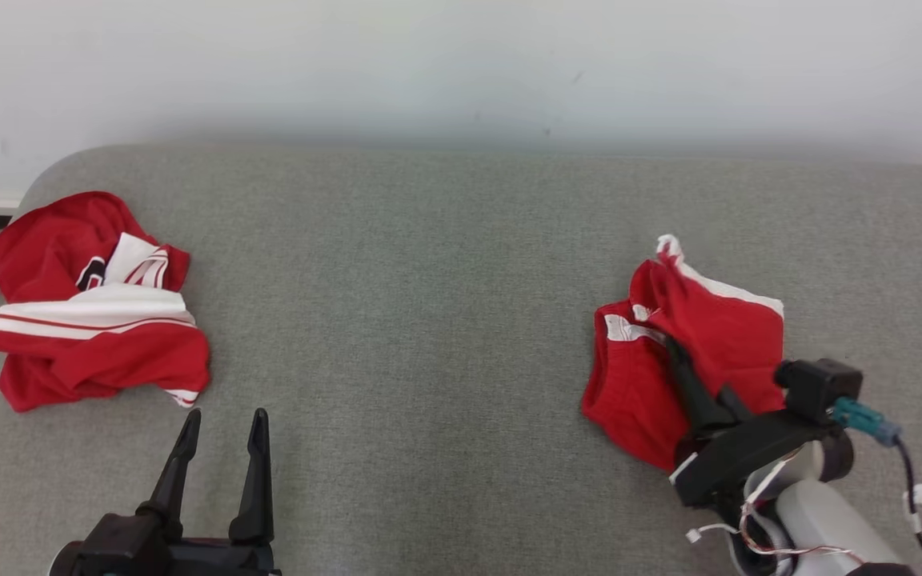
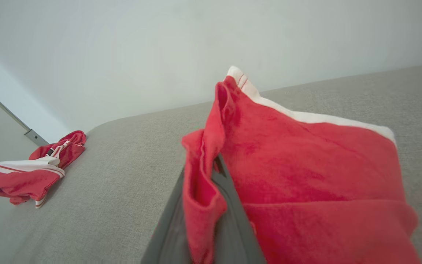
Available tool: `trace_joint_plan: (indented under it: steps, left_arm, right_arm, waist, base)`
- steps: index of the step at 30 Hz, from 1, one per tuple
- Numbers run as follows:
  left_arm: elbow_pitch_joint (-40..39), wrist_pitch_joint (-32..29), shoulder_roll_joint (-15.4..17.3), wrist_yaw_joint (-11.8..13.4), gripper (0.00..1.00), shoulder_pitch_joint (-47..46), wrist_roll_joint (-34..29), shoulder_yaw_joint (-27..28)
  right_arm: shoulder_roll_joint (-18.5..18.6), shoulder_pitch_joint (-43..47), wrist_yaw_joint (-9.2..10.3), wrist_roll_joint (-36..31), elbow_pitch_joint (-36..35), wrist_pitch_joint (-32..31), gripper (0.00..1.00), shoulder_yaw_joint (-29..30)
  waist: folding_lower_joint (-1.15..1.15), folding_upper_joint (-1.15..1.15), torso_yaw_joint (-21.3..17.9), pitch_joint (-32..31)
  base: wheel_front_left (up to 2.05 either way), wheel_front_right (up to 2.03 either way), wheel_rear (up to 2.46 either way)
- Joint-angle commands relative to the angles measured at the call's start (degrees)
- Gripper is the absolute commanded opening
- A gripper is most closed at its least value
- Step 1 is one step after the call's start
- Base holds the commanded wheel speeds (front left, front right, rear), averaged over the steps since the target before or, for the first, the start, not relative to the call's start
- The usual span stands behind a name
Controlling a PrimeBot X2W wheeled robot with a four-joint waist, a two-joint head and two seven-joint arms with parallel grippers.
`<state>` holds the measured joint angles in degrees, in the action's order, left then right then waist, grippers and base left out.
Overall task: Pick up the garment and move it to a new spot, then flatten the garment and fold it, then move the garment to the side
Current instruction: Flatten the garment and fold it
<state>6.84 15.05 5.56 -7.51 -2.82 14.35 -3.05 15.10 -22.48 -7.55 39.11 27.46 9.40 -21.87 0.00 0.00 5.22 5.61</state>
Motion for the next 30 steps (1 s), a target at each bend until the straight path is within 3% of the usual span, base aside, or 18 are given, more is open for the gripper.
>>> trace_joint_plan:
  steps: [1, 8, 9, 10, 18, 27, 28, 29, 30]
  left_arm:
    - [0.0, 0.2, -0.3, 0.1, 1.0, -0.9, 0.5, -0.1]
    - [0.5, 0.2, -0.6, 0.1, 1.0, -1.5, 0.7, -0.6]
    - [0.6, 0.2, -0.6, 0.1, 1.0, -1.6, 0.8, -0.6]
    - [0.6, 0.2, -0.6, 0.1, 1.0, -1.6, 0.8, -0.6]
    - [0.9, 0.2, -0.5, 0.1, 1.0, -1.0, 0.8, 0.3]
    - [0.7, 0.2, -0.5, 0.1, 1.0, -1.2, 1.0, 0.4]
    - [0.7, 0.2, -0.4, 0.1, 1.0, -1.2, 1.0, 0.3]
    - [0.6, 0.2, -0.5, 0.1, 1.0, -1.2, 0.9, 0.2]
    - [0.5, 0.2, -0.4, 0.1, 1.0, -1.2, 0.8, 0.1]
  right_arm:
    - [-1.8, 1.0, 0.11, -1.3, -0.3, -0.3, 0.0, 0.7]
    - [-7.0, 2.3, 0.11, -4.7, 1.0, -1.5, 0.0, 1.1]
    - [-7.3, 2.4, 0.11, -5.2, 1.2, -1.1, 0.42, 1.2]
    - [-7.6, 2.4, 0.11, -5.3, 1.2, -0.8, 1.0, 1.2]
    - [-4.9, 2.0, 0.11, -7.0, -2.9, 3.1, 1.0, 4.4]
    - [-0.3, 5.3, 0.11, -9.5, -5.8, 4.6, 1.0, 15.4]
    - [0.1, 5.6, 0.11, -10.1, -5.3, 4.6, 0.84, 16.2]
    - [0.4, 5.8, 0.11, -10.6, -4.9, 4.7, 0.25, 17.0]
    - [0.6, 6.1, 0.11, -11.2, -4.3, 4.7, 0.0, 17.5]
  waist:
    - [0.0, 0.0, 1.0, 0.7]
    - [0.0, 0.0, 2.1, 1.3]
    - [0.0, 0.0, 2.2, 1.4]
    - [0.0, 0.0, 2.2, 1.3]
    - [0.0, 0.0, 1.0, 0.7]
    - [0.0, 0.0, 0.2, 0.4]
    - [0.0, 0.0, 0.2, 0.5]
    - [0.0, 0.0, 0.3, 0.5]
    - [0.0, 0.0, 0.3, 0.6]
  base:
    - [0.0, 0.0, 0.0]
    - [0.0, 0.0, 0.0]
    - [0.0, 0.0, 0.0]
    - [0.0, 0.0, 0.0]
    - [0.0, 0.0, 0.0]
    - [0.0, 0.0, 0.0]
    - [0.0, 0.0, 0.0]
    - [0.0, 0.0, 0.0]
    - [0.0, 0.0, 0.0]
